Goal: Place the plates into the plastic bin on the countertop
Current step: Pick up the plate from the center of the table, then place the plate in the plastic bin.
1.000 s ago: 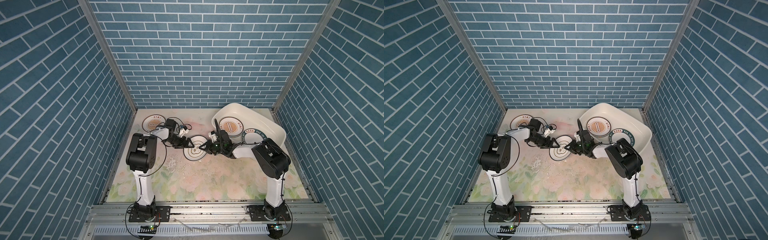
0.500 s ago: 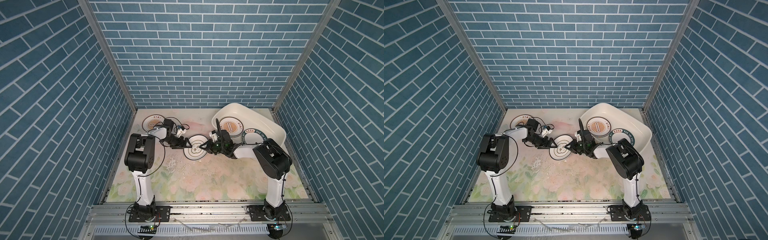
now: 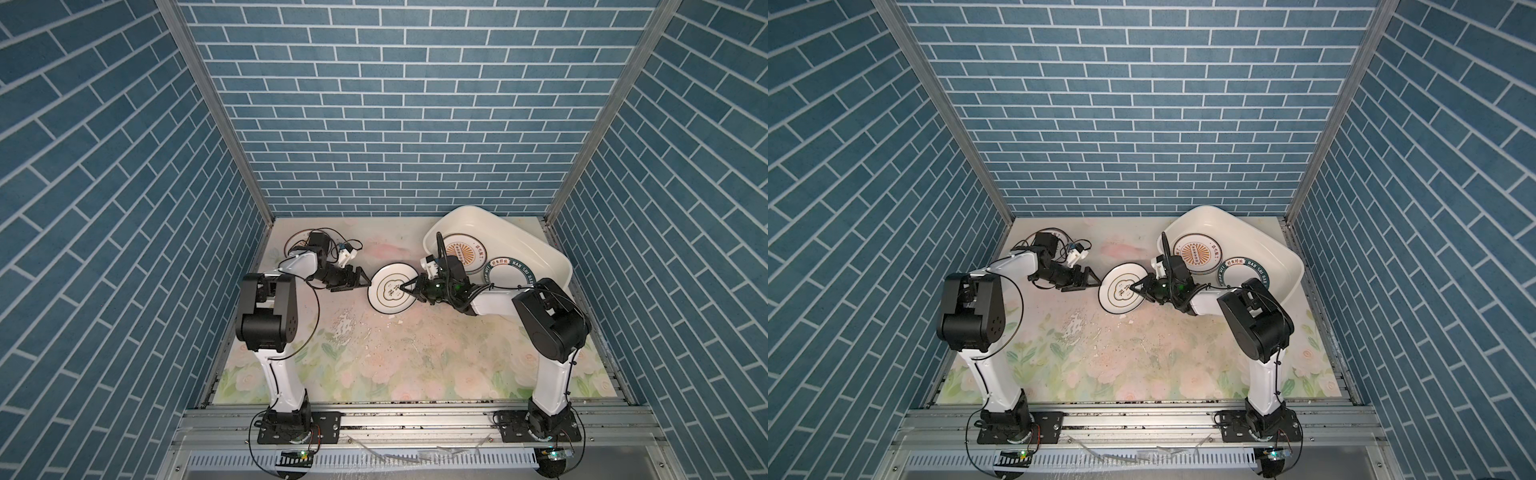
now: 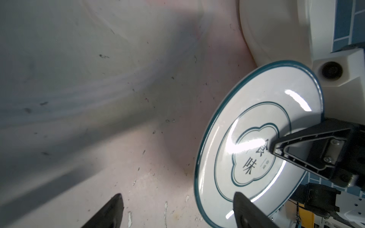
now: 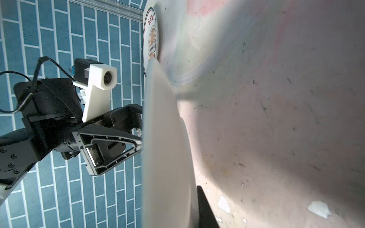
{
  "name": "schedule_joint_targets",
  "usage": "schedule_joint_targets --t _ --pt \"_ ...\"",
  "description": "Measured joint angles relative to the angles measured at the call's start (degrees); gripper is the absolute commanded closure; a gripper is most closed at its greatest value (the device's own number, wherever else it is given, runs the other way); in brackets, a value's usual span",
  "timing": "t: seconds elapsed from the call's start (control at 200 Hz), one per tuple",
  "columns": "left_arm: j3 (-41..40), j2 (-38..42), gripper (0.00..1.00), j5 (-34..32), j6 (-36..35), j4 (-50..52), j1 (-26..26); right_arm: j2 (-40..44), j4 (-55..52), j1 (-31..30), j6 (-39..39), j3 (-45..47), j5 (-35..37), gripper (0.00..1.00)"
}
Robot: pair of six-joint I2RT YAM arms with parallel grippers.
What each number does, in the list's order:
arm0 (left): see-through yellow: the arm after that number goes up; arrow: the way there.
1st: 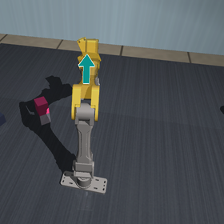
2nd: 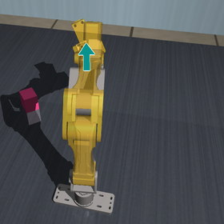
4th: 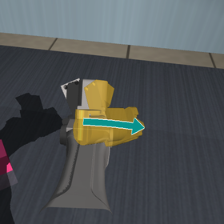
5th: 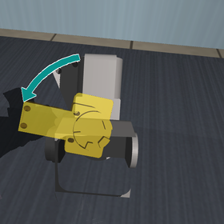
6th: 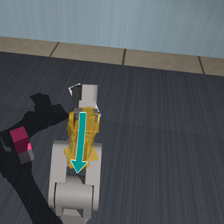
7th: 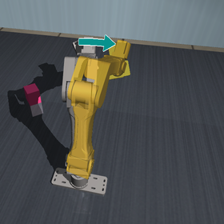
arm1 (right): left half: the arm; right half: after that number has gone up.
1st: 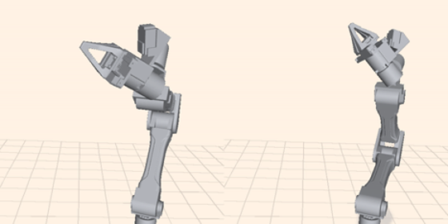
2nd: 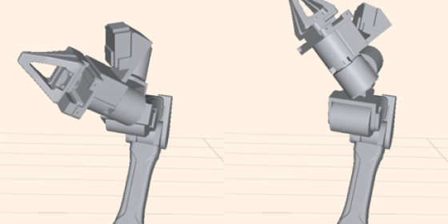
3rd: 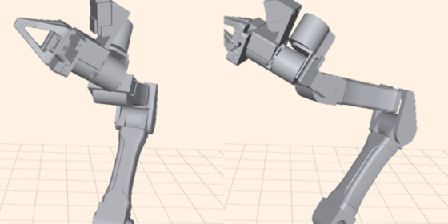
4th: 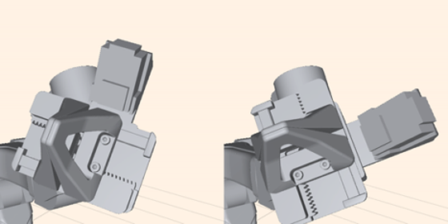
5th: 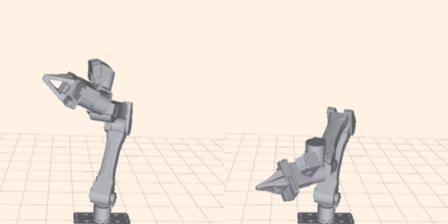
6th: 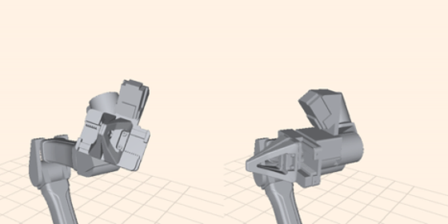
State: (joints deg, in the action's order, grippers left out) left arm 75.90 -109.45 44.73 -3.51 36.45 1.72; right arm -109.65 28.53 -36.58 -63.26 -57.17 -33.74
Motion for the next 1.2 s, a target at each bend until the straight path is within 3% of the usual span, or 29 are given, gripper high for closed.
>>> schedule_joint_targets --t 0.215,0.69,1.2 --pt "0.7 3.85 0.11 2.08 0.22 0.55 -3.45 1.38 -0.72 0.7 0.0 -0.11 -0.28 0.83" --pt "-0.59 13.68 0.11 3.13 0.22 1.44 -3.72 12.13 -7.63 5.9 0.09 -1.99 -1.49 0.83" --pt "-3.54 20.11 0.11 2.67 1.6 2.99 -3.74 28.92 -19.28 25.11 2.21 -0.59 -5.07 0.83"
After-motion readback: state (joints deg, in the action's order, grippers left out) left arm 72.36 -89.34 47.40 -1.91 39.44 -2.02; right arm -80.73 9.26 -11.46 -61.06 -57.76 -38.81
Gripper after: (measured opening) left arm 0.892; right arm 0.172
